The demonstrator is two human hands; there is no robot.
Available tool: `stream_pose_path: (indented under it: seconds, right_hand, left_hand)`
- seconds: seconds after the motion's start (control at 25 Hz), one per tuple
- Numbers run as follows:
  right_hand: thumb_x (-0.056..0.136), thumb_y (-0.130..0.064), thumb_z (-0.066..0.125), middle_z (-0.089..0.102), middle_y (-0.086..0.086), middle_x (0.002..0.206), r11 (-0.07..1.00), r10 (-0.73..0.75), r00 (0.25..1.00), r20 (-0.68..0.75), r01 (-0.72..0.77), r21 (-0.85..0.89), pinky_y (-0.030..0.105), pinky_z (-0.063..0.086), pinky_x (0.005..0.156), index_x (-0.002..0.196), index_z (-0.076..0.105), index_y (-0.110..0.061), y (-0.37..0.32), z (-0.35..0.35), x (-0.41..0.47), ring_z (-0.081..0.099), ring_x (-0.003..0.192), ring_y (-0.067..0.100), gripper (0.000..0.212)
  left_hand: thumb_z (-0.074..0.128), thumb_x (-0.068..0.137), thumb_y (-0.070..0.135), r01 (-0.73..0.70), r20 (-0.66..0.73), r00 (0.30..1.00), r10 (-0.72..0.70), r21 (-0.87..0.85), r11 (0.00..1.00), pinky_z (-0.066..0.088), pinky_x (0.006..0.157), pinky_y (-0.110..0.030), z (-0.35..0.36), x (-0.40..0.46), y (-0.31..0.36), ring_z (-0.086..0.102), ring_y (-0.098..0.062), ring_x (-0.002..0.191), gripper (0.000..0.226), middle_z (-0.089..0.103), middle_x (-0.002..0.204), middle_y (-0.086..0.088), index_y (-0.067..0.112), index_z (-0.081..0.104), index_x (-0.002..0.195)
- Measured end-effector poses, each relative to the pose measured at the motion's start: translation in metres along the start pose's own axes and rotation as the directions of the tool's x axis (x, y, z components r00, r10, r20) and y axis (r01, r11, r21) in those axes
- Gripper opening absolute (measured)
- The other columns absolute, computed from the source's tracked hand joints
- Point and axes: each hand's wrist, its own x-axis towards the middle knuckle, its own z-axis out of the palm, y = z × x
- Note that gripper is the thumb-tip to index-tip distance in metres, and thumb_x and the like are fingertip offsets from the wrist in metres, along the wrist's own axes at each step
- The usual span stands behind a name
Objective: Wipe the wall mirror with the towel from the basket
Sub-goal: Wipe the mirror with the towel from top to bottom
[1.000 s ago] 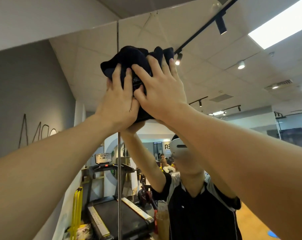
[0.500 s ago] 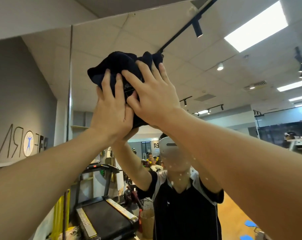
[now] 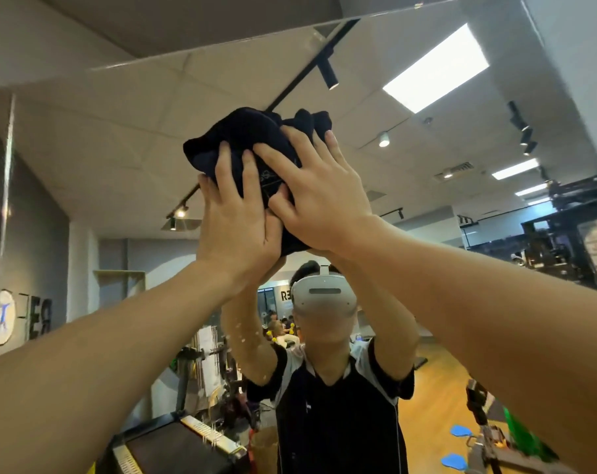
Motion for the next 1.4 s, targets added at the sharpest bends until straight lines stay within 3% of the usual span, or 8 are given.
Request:
stream_pose_path:
  seconds: [0.36,0.6,0.8,1.2,1.4]
  right_hand:
    - [0.1,-0.042,0.037,0.039,0.011,0.161,0.999,0.021,1.0,-0.009,-0.021,-0.049,0.056,0.018,0.127,0.156,0.042,-0.029,0.125,-0.045,-0.029,0.033,0.151,0.034,0.058]
    - [0.101,-0.038,0.04,0.04,0.008,0.161,0.998,0.028,0.999,-0.028,-0.029,-0.052,0.055,0.019,0.127,0.156,0.042,-0.03,0.199,-0.073,-0.048,0.034,0.15,0.031,0.056]
    - [0.098,-0.036,0.038,0.04,0.008,0.16,0.998,0.056,0.998,-0.022,-0.056,-0.015,0.057,0.022,0.126,0.156,0.042,-0.029,0.249,-0.098,-0.067,0.037,0.148,0.03,0.058]
    - [0.097,-0.033,0.038,0.042,0.01,0.157,0.998,0.057,0.998,-0.033,-0.057,0.006,0.058,0.027,0.124,0.154,0.043,-0.026,0.297,-0.124,-0.087,0.04,0.145,0.031,0.058]
    - [0.095,-0.031,0.042,0.04,0.01,0.157,0.993,0.111,0.993,-0.038,-0.109,0.049,0.061,0.042,0.112,0.154,0.043,-0.026,0.298,-0.126,-0.101,0.039,0.143,0.032,0.059]
  left_hand:
    - [0.038,0.096,0.034,-0.02,-0.007,1.0,0.02,0.013,1.0,0.036,0.112,-0.067,0.043,0.039,0.122,0.022,-0.055,0.143,0.074,0.013,0.164,-0.03,-0.003,0.021,0.158]
    - [0.028,0.094,0.036,-0.037,0.015,0.999,0.037,0.038,0.999,0.014,0.124,-0.062,0.067,0.062,0.197,0.018,-0.056,0.147,0.077,0.007,0.165,-0.03,-0.002,0.017,0.159]
    - [0.021,0.092,0.041,-0.043,0.04,0.998,0.041,0.052,0.998,0.012,0.125,-0.061,0.087,0.078,0.251,0.018,-0.056,0.148,0.08,0.005,0.166,-0.03,-0.001,0.014,0.16]
    - [0.015,0.089,0.043,-0.027,0.049,0.998,0.025,0.04,0.999,0.008,0.126,-0.059,0.109,0.087,0.307,0.018,-0.054,0.149,0.083,0.003,0.166,-0.029,0.002,0.012,0.161]
    - [0.02,0.093,0.041,-0.038,0.07,0.997,0.036,0.019,0.999,0.009,0.127,-0.058,0.112,0.078,0.313,0.015,-0.054,0.15,0.079,0.001,0.167,-0.027,0.003,0.009,0.161]
